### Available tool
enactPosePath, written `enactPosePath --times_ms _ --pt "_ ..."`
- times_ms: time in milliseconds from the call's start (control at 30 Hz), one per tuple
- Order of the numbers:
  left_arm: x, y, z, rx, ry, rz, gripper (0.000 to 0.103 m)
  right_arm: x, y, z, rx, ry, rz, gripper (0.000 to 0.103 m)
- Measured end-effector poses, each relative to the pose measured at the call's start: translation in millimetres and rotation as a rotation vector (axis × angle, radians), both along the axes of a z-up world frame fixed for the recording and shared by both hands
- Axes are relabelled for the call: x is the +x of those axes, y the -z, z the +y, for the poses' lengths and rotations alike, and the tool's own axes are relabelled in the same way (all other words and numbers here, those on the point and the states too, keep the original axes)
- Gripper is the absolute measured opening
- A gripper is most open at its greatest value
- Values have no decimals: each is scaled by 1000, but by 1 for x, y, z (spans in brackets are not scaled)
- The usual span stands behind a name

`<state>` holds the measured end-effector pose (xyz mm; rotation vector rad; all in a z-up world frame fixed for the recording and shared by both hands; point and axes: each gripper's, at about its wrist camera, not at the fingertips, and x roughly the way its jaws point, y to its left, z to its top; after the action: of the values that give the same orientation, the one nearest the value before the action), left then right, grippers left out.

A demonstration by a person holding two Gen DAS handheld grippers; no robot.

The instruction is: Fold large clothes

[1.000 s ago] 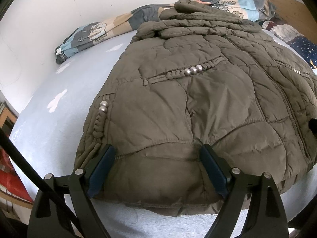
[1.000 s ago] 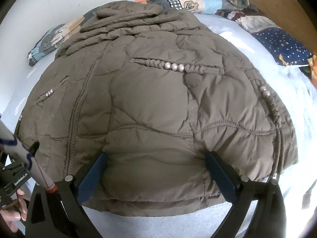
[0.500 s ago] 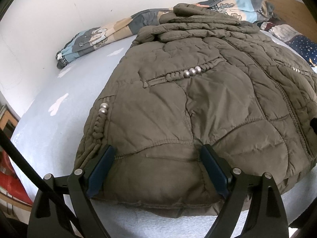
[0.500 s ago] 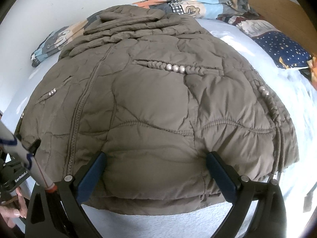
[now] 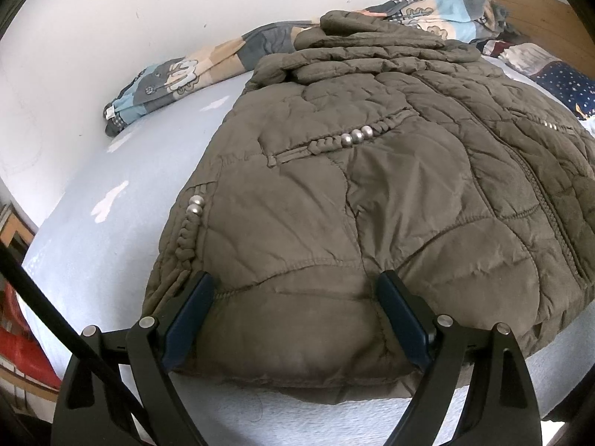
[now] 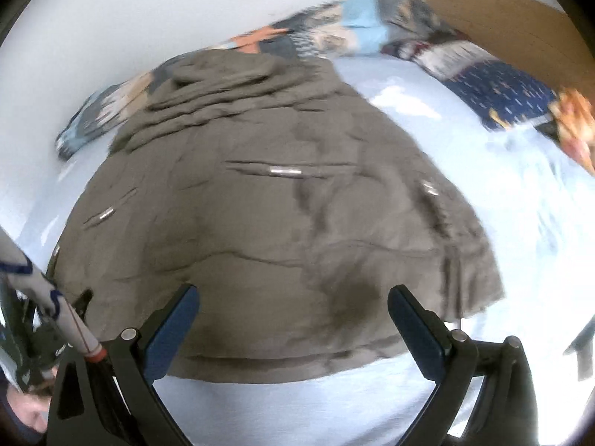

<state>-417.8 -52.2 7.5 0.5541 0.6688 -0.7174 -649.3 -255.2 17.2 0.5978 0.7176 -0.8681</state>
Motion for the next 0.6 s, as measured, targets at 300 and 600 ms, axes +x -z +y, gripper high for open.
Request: enactPosePath --times_ms 300,600 --pt "0 0 0 -3 8 -7 89 2 25 -12 83 26 70 95" --pt "-5 -25 11 -53 77 16 89 26 -1 25 -122 -109 110 95"
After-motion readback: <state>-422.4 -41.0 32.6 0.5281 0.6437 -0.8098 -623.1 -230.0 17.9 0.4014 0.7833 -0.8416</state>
